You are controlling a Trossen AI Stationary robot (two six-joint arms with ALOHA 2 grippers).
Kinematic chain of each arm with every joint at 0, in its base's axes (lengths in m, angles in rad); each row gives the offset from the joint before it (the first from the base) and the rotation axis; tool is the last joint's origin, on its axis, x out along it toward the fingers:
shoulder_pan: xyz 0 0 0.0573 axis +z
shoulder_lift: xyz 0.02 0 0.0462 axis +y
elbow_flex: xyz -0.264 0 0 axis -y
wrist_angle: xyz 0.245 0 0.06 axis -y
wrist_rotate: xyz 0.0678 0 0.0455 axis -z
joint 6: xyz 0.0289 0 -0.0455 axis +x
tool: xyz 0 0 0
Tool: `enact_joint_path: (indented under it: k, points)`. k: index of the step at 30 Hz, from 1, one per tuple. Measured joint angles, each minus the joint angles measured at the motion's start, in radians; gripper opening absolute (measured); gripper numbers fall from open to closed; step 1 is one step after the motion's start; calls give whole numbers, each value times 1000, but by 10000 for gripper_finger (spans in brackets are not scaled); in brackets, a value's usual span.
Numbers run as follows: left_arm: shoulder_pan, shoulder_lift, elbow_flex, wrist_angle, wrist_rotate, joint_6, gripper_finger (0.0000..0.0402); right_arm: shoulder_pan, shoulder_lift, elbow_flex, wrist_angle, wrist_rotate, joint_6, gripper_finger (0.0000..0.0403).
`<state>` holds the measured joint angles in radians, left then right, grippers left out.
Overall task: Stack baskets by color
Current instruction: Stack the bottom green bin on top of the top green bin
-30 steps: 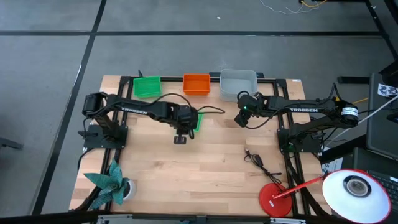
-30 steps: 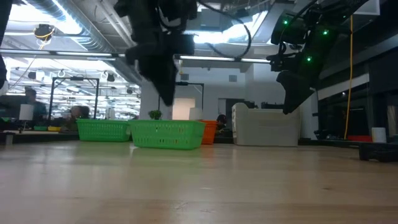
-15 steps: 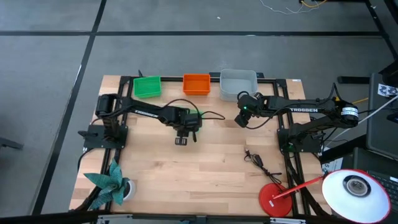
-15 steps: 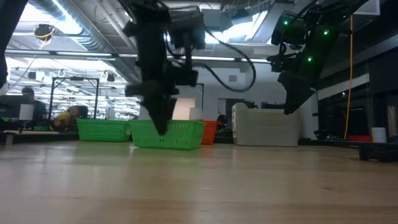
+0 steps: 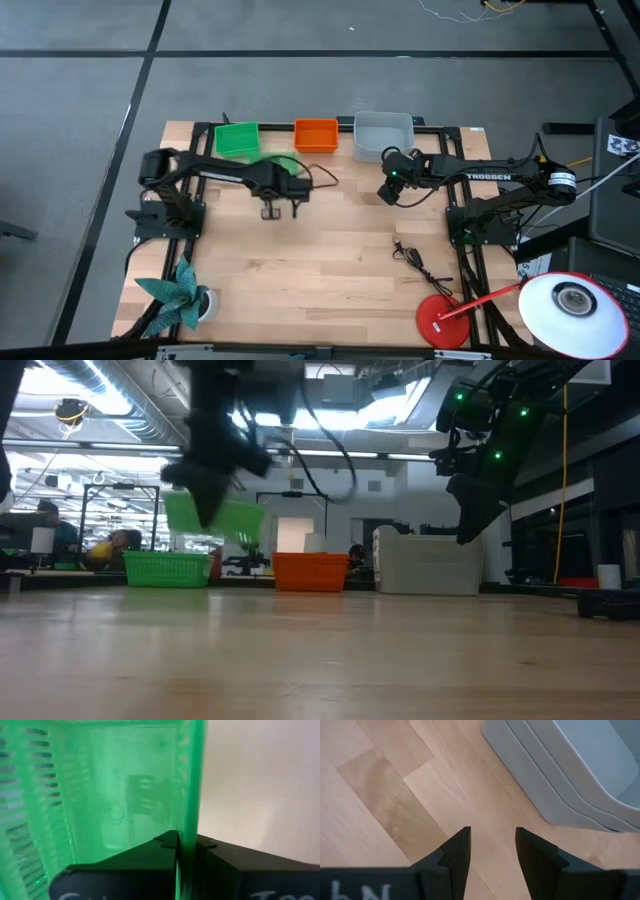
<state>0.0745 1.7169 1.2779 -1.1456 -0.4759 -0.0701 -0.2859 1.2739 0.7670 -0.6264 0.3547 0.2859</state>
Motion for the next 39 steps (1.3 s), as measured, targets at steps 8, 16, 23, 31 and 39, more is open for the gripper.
enact_joint_path:
  k: [8,16,23,31,39]
  points:
    - [217,-175,-13,-170,-130,-98,0,0,0,0,18,0,0,157]
    - [553,-165,-16,-103,-87,164,0,0,0,0,19,0,-2,157]
    - [661,-100,-18,-57,-27,359,0,0,0,0,17,0,-6,157]
    - [663,-25,-18,-38,30,393,0,0,0,0,15,0,-7,157]
    - [675,32,-18,-31,23,378,0,0,0,0,14,0,-7,157]
